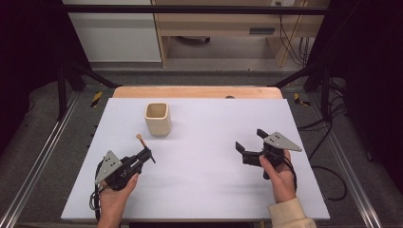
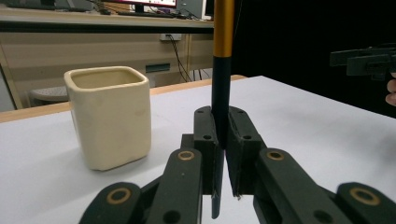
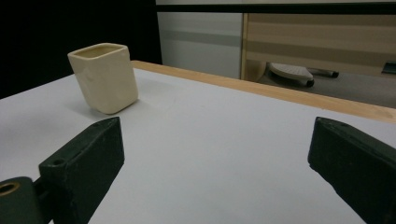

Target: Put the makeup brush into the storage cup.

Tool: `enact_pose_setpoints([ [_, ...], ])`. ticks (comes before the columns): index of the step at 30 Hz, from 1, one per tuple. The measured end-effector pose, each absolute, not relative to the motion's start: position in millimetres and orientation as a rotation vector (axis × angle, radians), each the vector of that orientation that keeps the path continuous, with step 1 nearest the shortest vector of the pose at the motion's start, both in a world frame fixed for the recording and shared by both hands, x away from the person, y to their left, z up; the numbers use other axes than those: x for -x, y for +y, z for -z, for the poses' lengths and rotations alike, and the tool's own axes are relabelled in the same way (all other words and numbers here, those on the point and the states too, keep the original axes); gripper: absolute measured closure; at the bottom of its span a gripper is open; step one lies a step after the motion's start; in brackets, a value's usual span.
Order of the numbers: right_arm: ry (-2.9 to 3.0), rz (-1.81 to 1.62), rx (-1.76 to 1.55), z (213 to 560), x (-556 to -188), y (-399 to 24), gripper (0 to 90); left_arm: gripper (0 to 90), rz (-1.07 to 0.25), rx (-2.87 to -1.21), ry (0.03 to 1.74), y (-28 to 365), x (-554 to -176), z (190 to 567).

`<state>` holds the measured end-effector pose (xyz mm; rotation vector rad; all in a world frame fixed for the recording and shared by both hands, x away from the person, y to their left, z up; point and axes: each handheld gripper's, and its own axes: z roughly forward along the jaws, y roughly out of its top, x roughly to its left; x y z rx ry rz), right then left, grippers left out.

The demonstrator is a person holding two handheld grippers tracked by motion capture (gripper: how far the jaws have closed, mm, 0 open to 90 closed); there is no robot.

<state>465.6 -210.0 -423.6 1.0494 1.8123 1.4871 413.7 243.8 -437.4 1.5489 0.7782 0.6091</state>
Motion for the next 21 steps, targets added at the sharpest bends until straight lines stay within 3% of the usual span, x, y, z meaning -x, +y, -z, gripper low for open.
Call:
enact_pose_setpoints([
  [21, 1.853, -1.412, -0.981, 443.0, -440.5, -248.4, 3.8, 82.8, -0.663, -1.555, 0.776, 274.5, -420.8, 420.9],
])
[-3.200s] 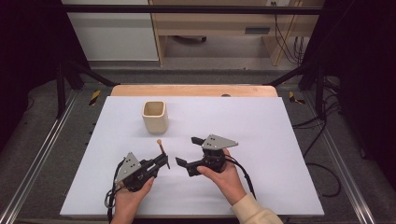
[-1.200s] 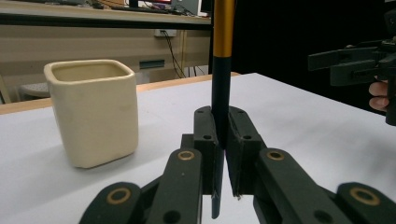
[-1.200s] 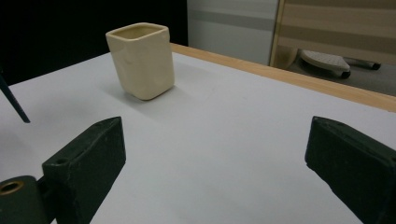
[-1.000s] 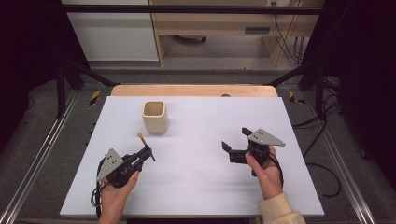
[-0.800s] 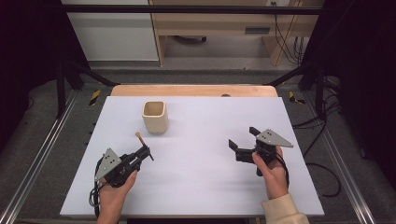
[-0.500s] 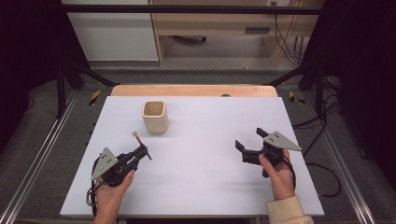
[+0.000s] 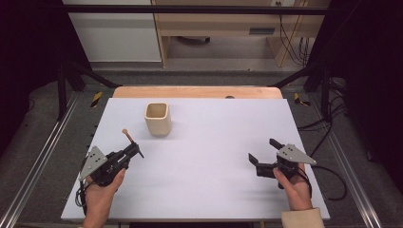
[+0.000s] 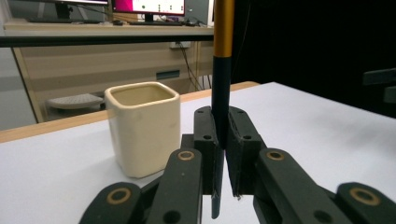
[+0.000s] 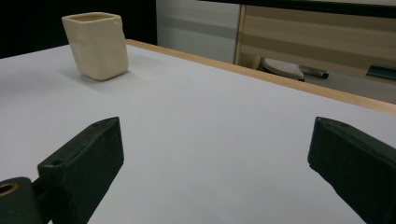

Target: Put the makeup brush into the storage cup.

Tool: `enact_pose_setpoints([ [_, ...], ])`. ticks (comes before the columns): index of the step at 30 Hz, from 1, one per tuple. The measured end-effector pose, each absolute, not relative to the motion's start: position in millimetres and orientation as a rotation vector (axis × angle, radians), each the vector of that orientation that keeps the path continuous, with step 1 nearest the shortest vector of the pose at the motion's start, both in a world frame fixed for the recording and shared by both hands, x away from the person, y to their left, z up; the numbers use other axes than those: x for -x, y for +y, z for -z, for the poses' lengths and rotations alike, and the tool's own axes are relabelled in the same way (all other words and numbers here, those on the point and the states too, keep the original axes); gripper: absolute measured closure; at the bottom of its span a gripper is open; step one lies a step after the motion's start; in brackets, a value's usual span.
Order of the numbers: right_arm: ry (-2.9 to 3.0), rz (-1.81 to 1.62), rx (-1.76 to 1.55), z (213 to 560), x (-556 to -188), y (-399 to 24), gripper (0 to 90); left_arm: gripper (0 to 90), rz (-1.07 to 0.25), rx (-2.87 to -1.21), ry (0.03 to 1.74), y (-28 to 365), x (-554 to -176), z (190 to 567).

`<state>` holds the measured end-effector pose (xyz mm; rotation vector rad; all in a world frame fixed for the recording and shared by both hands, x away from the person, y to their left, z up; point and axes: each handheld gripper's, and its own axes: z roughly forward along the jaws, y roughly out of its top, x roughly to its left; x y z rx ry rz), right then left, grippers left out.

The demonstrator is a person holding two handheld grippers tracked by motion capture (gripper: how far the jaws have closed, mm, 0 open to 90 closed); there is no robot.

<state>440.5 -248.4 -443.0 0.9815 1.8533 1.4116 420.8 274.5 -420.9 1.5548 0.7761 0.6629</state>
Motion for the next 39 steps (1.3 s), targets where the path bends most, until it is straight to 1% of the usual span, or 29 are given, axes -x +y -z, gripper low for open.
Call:
enact_pose_setpoints([
  [6, 1.820, -1.418, -1.009, 448.2, -438.8, -267.0, 3.6, 82.9, -0.677, -1.600, 0.776, 273.3, -432.3, 416.7],
  [10, 1.805, -1.426, -1.015, 449.8, -439.3, -271.4, 3.8, 82.8, -0.675, -1.611, 0.776, 268.8, -443.1, 408.2],
  [18, 1.820, -1.429, -1.003, 451.4, -437.2, -265.7, 3.8, 82.9, -0.674, -1.622, 0.768, 251.5, -467.1, 386.5],
  [22, 1.833, -1.425, -0.989, 452.2, -437.1, -262.3, 3.8, 82.8, -0.697, -1.642, 0.748, 242.7, -478.5, 375.3],
  [29, 1.860, -1.411, -0.963, 453.5, -437.4, -256.8, 3.7, 82.9, -0.744, -1.622, 0.744, 239.7, -499.2, 350.0],
  [39, 1.890, -1.411, -0.937, 455.6, -437.3, -248.7, 3.7, 82.9, -0.776, -1.637, 0.764, 228.2, -525.8, 346.4],
])
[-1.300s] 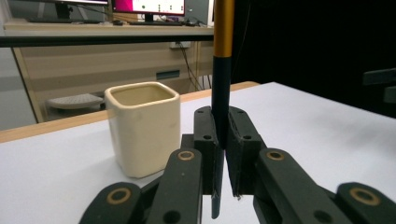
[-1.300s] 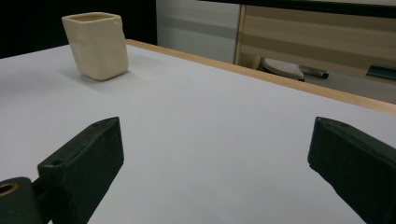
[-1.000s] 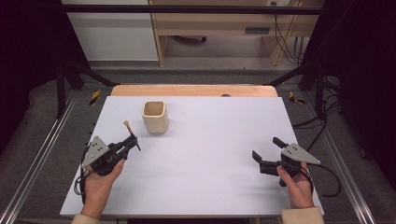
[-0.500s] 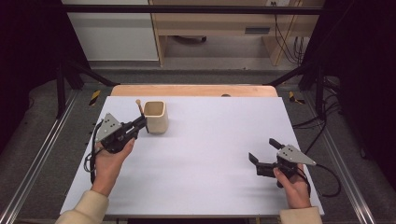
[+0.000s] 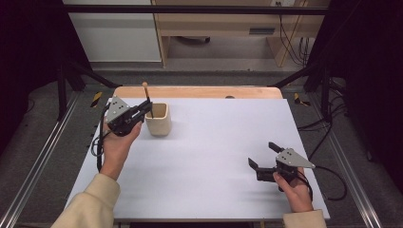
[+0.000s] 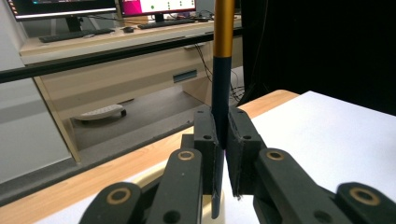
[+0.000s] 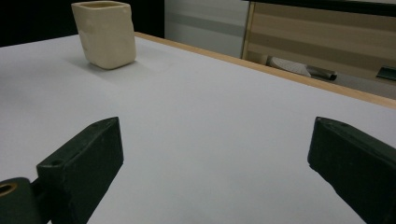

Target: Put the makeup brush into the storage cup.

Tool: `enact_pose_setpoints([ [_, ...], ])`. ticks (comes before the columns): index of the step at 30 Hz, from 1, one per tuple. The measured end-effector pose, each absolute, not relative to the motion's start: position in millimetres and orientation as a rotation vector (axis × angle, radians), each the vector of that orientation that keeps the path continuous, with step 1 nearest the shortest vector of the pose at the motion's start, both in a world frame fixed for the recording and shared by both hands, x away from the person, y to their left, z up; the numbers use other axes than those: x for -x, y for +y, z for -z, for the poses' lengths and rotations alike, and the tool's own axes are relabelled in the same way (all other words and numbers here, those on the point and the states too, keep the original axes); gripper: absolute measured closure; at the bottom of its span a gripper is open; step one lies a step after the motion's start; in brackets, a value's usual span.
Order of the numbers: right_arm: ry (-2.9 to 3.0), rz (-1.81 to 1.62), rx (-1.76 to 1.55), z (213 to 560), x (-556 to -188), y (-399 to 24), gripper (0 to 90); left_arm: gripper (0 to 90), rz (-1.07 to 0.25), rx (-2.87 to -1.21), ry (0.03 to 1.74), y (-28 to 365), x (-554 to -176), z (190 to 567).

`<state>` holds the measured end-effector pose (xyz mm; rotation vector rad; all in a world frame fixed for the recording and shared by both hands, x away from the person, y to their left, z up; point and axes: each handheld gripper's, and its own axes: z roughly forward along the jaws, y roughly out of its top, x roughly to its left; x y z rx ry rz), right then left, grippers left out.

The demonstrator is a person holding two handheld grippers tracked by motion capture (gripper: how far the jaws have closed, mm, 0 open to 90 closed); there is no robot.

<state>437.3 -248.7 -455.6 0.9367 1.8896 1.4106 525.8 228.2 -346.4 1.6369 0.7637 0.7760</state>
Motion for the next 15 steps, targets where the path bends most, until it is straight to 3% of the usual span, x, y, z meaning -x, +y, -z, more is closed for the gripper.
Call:
enact_pose_setpoints([
  [15, 1.897, -1.408, -0.919, 455.4, -437.1, -245.6, 3.7, 82.9, -0.810, -1.616, 0.800, 226.2, -554.8, 349.5],
])
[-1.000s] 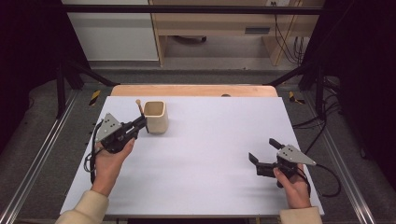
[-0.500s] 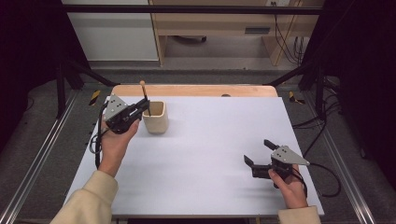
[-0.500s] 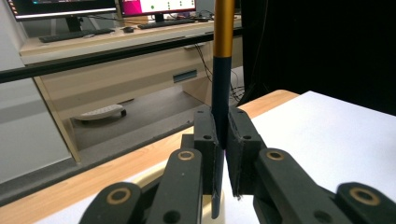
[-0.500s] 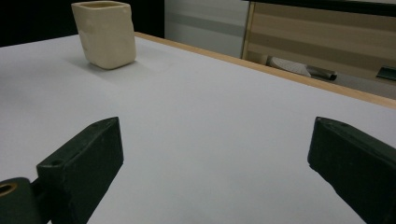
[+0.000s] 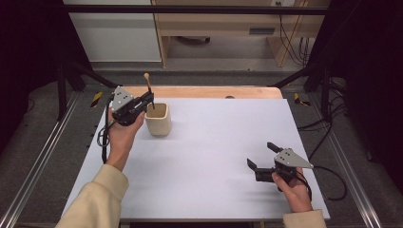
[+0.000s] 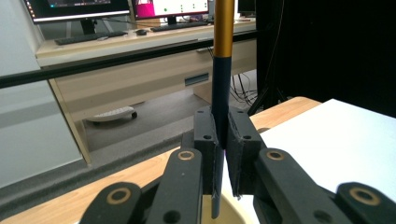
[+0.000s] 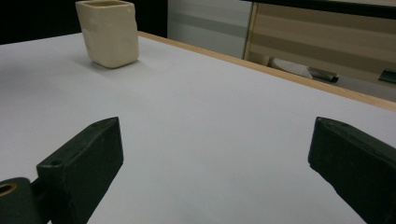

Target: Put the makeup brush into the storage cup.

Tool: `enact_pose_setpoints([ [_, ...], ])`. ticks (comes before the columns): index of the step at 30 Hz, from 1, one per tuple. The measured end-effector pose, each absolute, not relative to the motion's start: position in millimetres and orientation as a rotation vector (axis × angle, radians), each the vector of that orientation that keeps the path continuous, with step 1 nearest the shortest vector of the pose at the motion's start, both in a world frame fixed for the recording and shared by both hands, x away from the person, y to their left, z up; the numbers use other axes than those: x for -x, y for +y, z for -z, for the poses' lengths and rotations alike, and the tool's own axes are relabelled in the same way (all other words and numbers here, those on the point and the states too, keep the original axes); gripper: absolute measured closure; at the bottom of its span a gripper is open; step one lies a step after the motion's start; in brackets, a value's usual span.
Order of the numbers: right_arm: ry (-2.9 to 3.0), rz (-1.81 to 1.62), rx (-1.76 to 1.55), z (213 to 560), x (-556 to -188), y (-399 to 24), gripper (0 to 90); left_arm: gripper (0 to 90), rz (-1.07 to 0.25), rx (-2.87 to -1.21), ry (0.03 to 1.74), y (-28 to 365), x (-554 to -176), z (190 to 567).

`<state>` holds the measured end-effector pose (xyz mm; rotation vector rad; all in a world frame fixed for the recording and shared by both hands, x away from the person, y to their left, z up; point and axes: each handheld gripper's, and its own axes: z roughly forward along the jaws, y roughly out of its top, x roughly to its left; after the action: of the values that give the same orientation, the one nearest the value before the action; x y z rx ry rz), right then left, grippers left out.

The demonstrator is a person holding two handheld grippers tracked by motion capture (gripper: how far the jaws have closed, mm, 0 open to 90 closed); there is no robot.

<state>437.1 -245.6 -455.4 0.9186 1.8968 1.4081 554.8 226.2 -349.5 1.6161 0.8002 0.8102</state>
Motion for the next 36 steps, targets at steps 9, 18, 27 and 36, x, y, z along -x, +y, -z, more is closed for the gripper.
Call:
enact_pose_setpoints([
  [9, 1.898, -1.413, -0.910, 454.5, -437.2, -244.7, 3.7, 82.9, -0.794, -1.598, 0.823, 232.2, -562.2, 360.8],
  [18, 1.887, -1.412, -0.910, 453.8, -436.9, -245.9, 3.7, 82.9, -0.780, -1.589, 0.834, 237.5, -566.6, 370.1],
  [27, 1.878, -1.406, -0.913, 453.5, -437.2, -247.5, 3.7, 82.9, -0.780, -1.593, 0.840, 235.9, -567.2, 376.7],
  [36, 1.870, -1.406, -0.915, 453.0, -436.9, -248.1, 3.9, 82.9, -0.778, -1.607, 0.843, 234.9, -566.4, 382.6],
])
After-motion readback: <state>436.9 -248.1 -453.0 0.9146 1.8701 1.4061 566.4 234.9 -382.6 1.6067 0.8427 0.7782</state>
